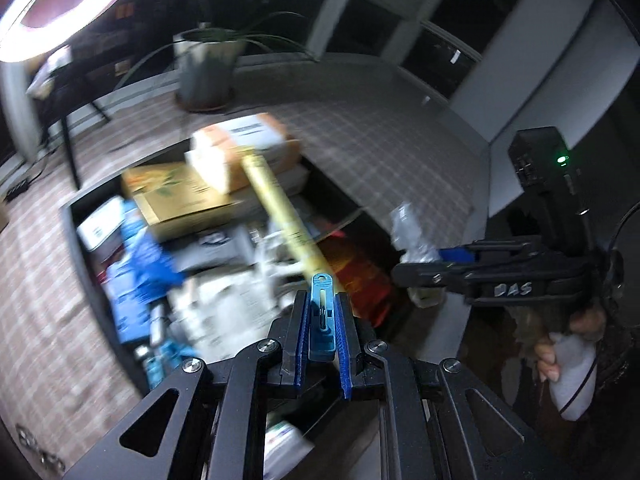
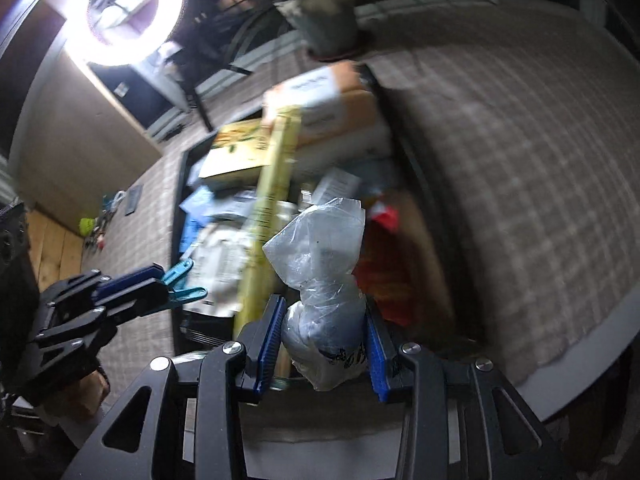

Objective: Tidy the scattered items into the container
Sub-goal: 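Carry the clip and bag over the tray and open both tools, then move both tools back to the metal clip on the floor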

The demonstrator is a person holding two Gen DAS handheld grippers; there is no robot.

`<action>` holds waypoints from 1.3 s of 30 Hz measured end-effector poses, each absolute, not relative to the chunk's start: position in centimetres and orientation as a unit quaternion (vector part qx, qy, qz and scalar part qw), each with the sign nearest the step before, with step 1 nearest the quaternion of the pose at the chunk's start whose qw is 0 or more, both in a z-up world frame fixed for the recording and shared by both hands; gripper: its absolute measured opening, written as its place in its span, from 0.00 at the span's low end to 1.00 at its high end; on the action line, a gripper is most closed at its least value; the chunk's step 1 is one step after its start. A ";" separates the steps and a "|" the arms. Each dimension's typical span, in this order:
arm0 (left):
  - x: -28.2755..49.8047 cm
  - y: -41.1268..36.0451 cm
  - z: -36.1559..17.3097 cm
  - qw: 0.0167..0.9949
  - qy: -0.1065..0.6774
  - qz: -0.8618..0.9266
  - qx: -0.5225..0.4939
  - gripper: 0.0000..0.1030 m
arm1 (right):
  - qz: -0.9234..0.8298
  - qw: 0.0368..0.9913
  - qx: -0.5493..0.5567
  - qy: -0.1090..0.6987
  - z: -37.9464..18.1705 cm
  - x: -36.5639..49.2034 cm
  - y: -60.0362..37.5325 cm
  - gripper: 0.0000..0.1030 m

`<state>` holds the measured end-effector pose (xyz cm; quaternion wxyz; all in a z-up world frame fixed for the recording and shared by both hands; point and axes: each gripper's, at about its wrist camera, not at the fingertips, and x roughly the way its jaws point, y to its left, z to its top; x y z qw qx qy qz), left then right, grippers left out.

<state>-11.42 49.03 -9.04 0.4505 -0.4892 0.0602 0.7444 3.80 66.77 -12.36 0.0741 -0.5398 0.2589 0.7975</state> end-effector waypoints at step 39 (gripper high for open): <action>-15.2 57.6 -8.9 0.391 0.121 0.778 -0.477 0.50 | 0.782 0.071 -0.564 0.255 -14.7 3.6 71.6 0.49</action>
